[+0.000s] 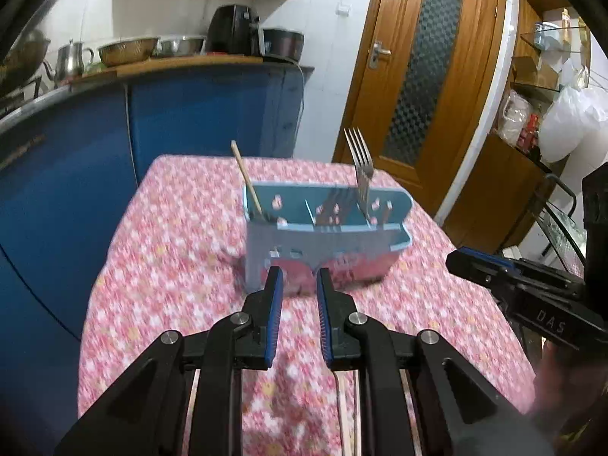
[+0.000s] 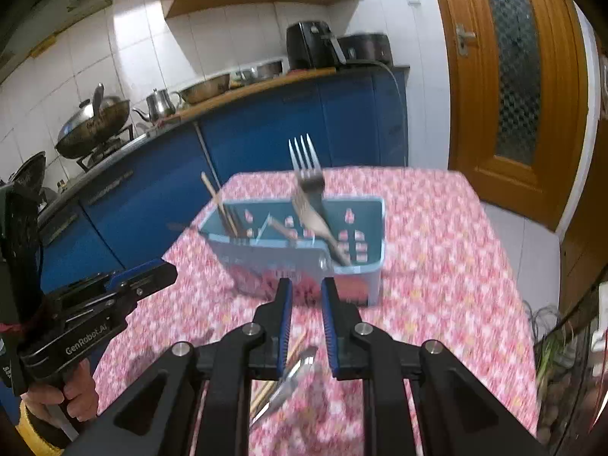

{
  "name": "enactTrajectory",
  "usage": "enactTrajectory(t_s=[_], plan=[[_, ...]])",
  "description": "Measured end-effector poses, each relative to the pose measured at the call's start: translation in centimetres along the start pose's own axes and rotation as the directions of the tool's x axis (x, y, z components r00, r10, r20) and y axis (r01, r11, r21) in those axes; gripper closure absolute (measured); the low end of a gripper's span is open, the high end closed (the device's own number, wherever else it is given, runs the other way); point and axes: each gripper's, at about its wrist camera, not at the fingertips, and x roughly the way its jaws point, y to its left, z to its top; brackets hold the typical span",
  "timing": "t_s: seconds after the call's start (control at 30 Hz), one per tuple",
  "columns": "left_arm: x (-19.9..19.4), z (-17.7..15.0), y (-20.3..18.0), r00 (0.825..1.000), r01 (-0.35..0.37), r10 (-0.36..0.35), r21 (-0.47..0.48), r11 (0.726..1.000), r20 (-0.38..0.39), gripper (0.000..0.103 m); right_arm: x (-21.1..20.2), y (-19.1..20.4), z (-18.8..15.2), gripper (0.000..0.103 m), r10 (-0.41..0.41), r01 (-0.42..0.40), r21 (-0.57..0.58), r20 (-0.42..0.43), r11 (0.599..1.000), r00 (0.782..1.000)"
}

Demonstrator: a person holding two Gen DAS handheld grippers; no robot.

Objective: Organize utensils
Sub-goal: 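Lower both tools toward the white spoon and the metal knife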

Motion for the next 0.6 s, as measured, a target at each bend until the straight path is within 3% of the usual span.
enactTrajectory(t_s=[0.27, 0.6], plan=[[1.1, -2.6, -0.9, 0.995, 0.017, -0.017, 0.001, 1.000, -0.102, 0.087, 0.2, 0.1, -2.7, 0.085, -0.007, 0.009, 0.031, -0.051, 0.999, 0.999], [3.2, -4.8, -2.1, 0.973, 0.067, -0.073, -0.036, 0.997, -0.221, 0.087, 1.0, -0.6, -5.2, 0.084, -0.025, 0.032, 0.067, -0.096, 0.997, 0.995]])
